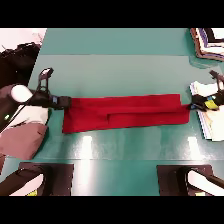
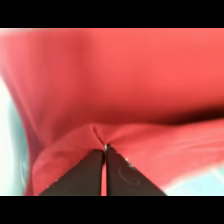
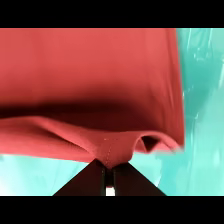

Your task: Fold the shirts.

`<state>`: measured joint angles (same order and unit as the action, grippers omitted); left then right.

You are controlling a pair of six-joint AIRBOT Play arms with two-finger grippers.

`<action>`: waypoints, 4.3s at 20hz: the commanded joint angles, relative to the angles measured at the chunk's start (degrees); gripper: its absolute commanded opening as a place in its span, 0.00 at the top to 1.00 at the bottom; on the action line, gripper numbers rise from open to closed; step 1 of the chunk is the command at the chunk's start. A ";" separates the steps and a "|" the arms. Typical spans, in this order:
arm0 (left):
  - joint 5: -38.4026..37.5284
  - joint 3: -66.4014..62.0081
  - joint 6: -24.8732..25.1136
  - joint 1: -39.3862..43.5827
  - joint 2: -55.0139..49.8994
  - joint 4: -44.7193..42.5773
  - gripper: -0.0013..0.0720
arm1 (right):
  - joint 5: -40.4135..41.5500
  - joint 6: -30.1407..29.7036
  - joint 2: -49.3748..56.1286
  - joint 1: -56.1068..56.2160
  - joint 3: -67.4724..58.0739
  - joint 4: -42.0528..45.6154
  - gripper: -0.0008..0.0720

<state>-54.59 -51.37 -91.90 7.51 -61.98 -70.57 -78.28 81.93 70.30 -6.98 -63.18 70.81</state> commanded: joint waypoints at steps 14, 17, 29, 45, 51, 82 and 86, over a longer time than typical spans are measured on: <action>-5.05 -14.03 2.86 0.15 -10.71 11.47 0.94 | -3.10 -12.66 18.34 -14.19 -5.46 -12.39 0.16; -2.03 -14.03 4.90 3.02 -10.71 13.16 0.94 | -2.97 -15.63 22.62 -16.26 -3.10 -17.35 0.17; 11.54 -19.89 1.88 22.21 -24.85 17.05 0.94 | -8.81 -21.31 20.74 -8.55 -10.75 -26.49 0.96; 11.58 -30.03 1.88 29.53 -40.04 16.55 0.94 | -4.24 -12.72 8.17 20.35 -29.31 -41.20 0.96; 3.96 -30.05 1.79 20.17 -32.52 11.34 0.94 | 1.42 -12.81 8.24 29.38 -29.27 -41.24 0.96; -5.90 -29.99 1.95 -12.48 0.57 -1.84 0.94 | 4.74 -14.88 32.06 27.10 -12.13 -29.64 0.15; -5.95 -29.99 1.95 -12.48 0.57 -1.84 0.94 | 3.78 -14.91 38.82 34.73 -19.89 -37.92 0.20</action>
<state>-60.53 -81.36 -89.97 -4.95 -61.36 -72.58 -73.23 66.94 104.55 23.53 -78.46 37.26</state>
